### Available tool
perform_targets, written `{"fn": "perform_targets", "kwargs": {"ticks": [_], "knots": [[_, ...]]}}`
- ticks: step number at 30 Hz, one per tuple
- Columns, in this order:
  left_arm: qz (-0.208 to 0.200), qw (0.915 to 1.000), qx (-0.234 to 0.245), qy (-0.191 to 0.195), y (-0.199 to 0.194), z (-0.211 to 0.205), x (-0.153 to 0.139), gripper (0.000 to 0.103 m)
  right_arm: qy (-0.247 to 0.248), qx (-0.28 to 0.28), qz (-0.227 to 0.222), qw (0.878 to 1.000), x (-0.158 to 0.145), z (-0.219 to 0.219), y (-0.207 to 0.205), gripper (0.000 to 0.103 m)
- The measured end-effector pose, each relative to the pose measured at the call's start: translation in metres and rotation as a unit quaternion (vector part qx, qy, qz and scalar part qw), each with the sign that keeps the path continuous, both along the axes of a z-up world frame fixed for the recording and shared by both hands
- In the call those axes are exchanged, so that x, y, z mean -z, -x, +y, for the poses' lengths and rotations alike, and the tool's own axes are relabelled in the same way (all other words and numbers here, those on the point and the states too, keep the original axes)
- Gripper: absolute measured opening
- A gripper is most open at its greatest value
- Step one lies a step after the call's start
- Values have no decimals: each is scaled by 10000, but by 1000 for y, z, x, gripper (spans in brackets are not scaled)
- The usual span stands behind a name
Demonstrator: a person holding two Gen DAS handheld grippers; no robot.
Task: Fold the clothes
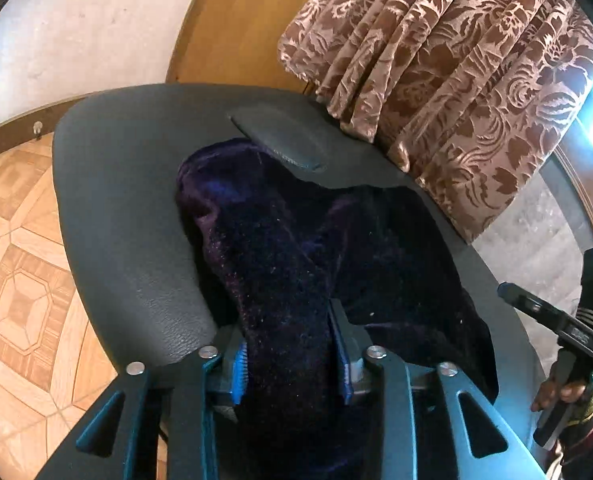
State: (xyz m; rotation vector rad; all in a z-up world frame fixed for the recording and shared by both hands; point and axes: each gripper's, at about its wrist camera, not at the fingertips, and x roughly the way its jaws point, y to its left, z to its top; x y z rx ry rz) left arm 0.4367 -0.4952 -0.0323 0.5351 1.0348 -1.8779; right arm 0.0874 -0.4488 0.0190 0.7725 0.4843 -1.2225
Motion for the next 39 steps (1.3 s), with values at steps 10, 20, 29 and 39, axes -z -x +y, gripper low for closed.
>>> {"fn": "perform_targets", "kwargs": {"ticks": [10, 20, 29, 39], "knots": [[-258, 9973, -442, 523, 2, 19, -36, 36, -737, -1318, 856, 9848, 45, -7, -80, 54], [-173, 9929, -979, 657, -14, 18, -55, 33, -706, -989, 627, 9906, 63, 9, -67, 56], [-584, 9982, -62, -92, 62, 3, 0, 36, -692, -928, 505, 9920, 67, 31, -67, 56], [-1160, 9909, -426, 527, 69, 43, -41, 63, -906, -475, 570, 9931, 37, 46, -62, 55]]}}
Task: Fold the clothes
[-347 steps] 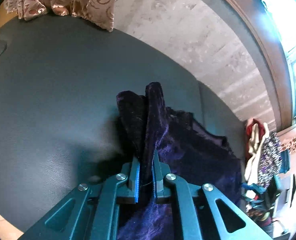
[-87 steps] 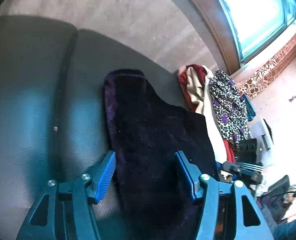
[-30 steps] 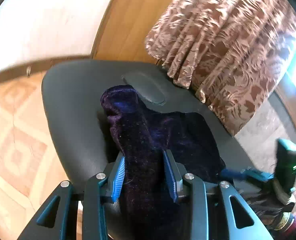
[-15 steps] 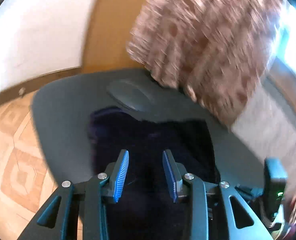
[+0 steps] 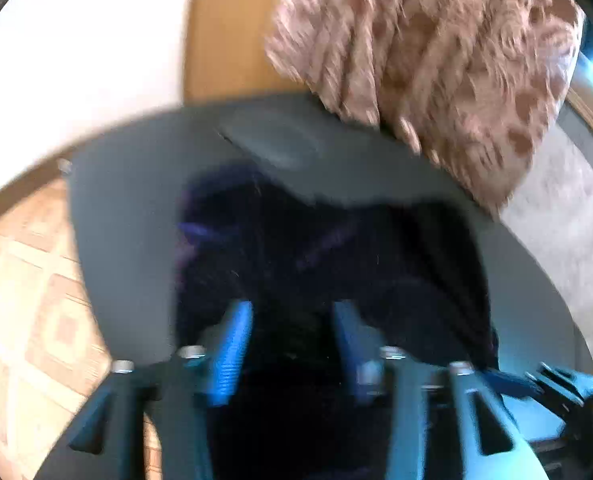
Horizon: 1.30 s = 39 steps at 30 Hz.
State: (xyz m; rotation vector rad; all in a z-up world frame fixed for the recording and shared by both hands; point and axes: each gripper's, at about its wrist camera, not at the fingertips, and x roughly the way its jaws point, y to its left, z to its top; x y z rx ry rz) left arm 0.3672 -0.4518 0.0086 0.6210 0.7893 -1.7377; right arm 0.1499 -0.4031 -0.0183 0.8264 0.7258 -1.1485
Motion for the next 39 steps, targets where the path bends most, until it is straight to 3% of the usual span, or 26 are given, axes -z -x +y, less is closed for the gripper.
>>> {"fn": "perform_targets", "kwargs": {"ticks": [2, 4, 7, 9, 11, 14, 18, 20, 23, 27, 34, 39], "knots": [[159, 9998, -51, 134, -3, 20, -19, 64, 432, 135, 88, 9989, -28, 27, 1, 62], [309, 9991, -100, 268, -5, 40, -38, 64, 790, 304, 12, 9964, -52, 57, 4, 78], [76, 9989, -74, 465, 3, 81, -60, 64, 1166, 533, -116, 9917, -76, 96, 6, 79], [-155, 9984, -117, 537, 10, 108, -75, 64, 1644, 722, 40, 9837, -100, 129, 0, 83], [-443, 9972, -206, 561, 19, 133, -90, 64, 2103, 922, 305, 9728, -124, 162, -7, 103], [-371, 9947, 84, 955, 29, 176, -119, 61, 2673, 1311, 918, 9502, -151, 205, -22, 103], [-774, 9818, -28, 1732, 27, 227, -155, 41, 2476, 1156, 693, 9594, -156, 234, -38, 103], [-873, 9760, -100, 1993, 21, 244, -170, 40, 2477, 1052, 853, 9593, -155, 242, -53, 103], [-909, 9770, -303, 1906, 3, 251, -183, 40, 2359, 742, 746, 9661, -155, 251, -73, 103], [-1116, 9769, -536, 1742, -13, 253, -184, 40, 2447, 608, 680, 9653, -154, 258, -87, 103], [-844, 9838, -645, 1444, -30, 251, -174, 40, 2499, 604, 667, 9641, -156, 264, -96, 103], [-710, 9796, -682, 1755, -35, 258, -176, 36, 2416, 704, 682, 9654, -153, 256, -94, 103]]}}
